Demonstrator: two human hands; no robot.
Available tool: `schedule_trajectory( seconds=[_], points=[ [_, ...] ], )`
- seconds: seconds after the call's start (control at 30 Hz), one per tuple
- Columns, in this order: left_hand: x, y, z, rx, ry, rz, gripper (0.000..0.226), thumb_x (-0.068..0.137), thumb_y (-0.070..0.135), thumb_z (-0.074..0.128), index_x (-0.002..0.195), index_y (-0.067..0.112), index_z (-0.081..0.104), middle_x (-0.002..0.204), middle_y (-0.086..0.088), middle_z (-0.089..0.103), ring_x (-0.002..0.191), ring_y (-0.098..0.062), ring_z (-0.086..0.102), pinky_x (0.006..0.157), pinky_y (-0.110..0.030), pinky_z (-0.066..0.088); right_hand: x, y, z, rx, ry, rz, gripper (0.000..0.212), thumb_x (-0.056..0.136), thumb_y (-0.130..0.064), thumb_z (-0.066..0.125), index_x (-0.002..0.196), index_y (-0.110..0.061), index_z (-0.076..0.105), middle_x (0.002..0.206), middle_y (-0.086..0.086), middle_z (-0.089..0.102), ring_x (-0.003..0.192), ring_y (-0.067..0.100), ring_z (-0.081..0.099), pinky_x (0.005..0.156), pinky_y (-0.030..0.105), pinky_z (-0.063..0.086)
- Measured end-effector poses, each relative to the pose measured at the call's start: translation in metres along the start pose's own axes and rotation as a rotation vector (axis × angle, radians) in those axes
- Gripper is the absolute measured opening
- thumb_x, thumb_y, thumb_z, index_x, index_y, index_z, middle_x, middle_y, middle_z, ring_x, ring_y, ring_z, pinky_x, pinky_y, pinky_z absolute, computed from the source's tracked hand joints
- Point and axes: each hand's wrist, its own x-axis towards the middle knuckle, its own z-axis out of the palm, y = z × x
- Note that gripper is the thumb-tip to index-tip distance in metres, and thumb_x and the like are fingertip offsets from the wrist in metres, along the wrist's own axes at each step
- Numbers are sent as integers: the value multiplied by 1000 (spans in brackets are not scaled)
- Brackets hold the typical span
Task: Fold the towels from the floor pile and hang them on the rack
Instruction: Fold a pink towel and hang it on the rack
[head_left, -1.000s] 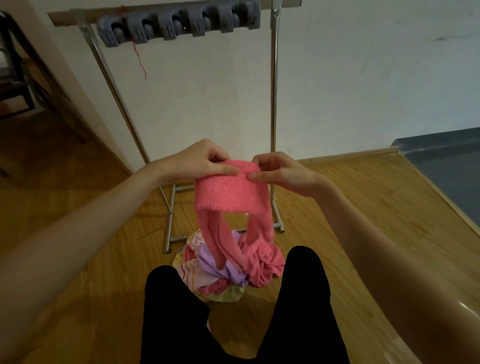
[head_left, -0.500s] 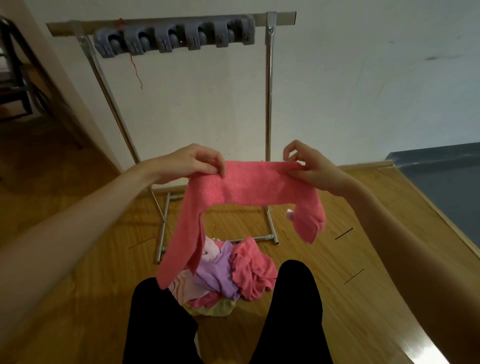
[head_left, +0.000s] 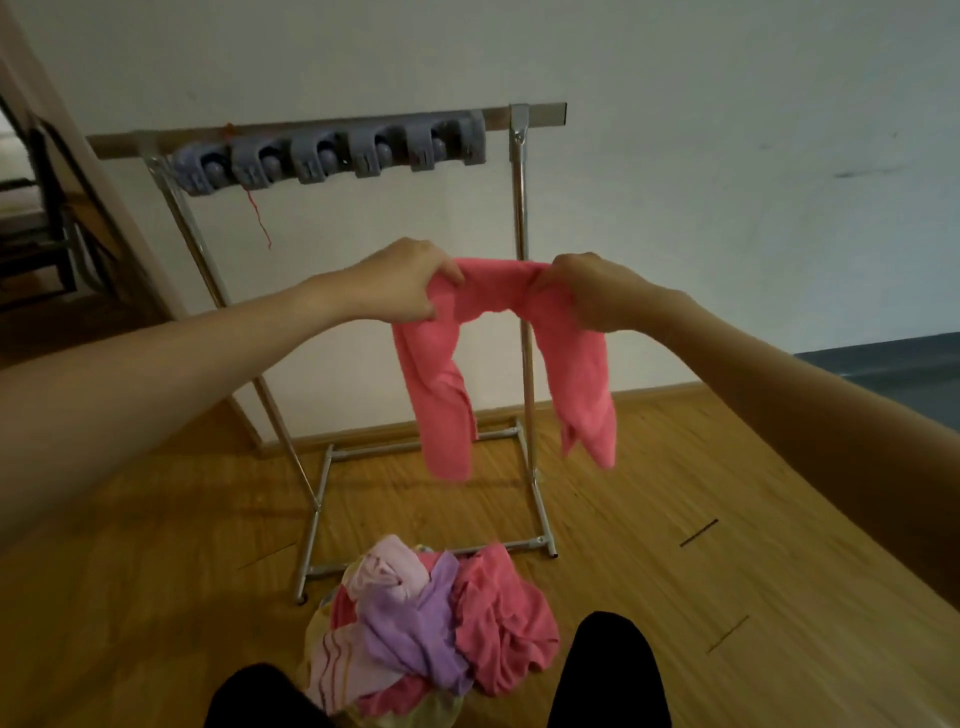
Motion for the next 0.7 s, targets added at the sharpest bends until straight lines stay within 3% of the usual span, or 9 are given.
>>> schedule_trajectory(
  seconds=[0.07,0.17,0.33,0.5,0.7],
  points=[
    [23,-2,-11,44,138,-17,54,76,4,67,128,13,59,129,-11,59,116,-28,54,91,-33,42,20,9,-13,23,94,1,27,91,-13,52,114,-13,67,107,12,65,95,30,62,80,43,52],
    [56,-6,-29,106,332,-31,48,77,1,63,122,17,62,117,-13,62,106,-33,57,81,-39,47,50,24,-32,-19,229,17,26,95,-23,49,110,-14,68,102,13,64,90,33,63,71,39,49],
    [103,-22,-55,171,535,-57,47,80,-5,55,124,14,55,104,-17,51,94,-37,54,77,-45,47,95,44,-72,-106,396,51,36,89,-8,44,118,-15,64,115,15,59,100,36,59,71,39,46],
    [134,-37,-64,240,568,-98,60,79,-12,52,132,15,42,109,-16,39,89,-28,42,67,-33,37,144,59,-90,-191,465,120,34,88,-7,47,119,-12,62,115,14,55,99,38,59,68,38,42],
    [166,-59,-62,229,499,-141,73,74,1,67,136,22,36,108,-15,40,93,-33,46,64,-38,38,181,77,-72,-178,528,141,29,91,-5,47,117,-5,58,110,14,54,90,36,60,64,37,41]
  ],
)
